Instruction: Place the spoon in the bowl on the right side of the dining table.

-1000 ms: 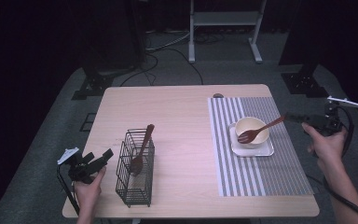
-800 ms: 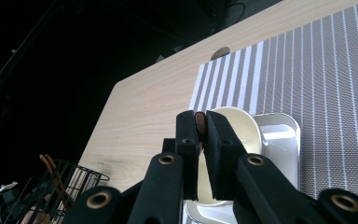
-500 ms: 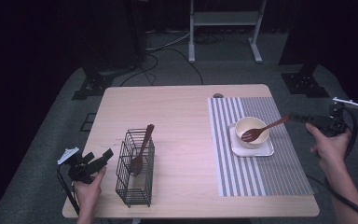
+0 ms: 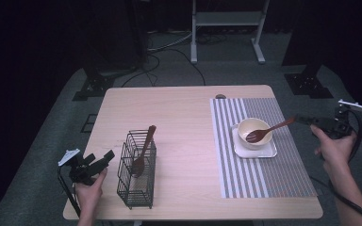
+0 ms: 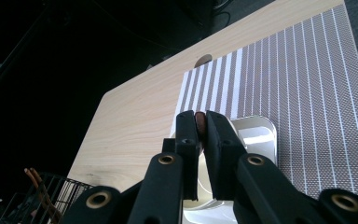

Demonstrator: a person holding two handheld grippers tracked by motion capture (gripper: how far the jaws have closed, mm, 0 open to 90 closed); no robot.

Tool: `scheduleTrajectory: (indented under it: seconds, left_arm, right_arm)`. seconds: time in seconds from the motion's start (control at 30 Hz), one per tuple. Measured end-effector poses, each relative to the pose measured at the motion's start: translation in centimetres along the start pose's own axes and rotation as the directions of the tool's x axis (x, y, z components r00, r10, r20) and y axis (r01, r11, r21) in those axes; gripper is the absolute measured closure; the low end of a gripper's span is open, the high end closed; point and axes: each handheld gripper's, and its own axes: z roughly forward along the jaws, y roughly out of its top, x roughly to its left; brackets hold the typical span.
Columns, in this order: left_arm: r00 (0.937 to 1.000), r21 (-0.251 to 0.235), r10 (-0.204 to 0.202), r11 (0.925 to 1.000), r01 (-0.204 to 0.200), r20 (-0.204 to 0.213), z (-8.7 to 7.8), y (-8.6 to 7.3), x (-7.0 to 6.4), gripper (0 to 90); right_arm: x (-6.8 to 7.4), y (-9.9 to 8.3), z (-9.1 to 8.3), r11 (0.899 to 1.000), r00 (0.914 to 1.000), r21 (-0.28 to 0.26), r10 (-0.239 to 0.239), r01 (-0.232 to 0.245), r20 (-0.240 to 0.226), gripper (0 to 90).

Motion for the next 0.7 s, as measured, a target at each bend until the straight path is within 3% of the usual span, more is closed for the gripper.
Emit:
scheduleTrajectory:
  seconds: [0.7]
  left_arm:
    - [1.0000,0.001,0.003,1.0000,-0.003,-0.001,-0.02,0.00,-0.01,1.7]
  right_arm:
    - [-0.76,-0.80,0.93,1.000,0.9999,0.013,-0.002,0.002,0.016,82.5]
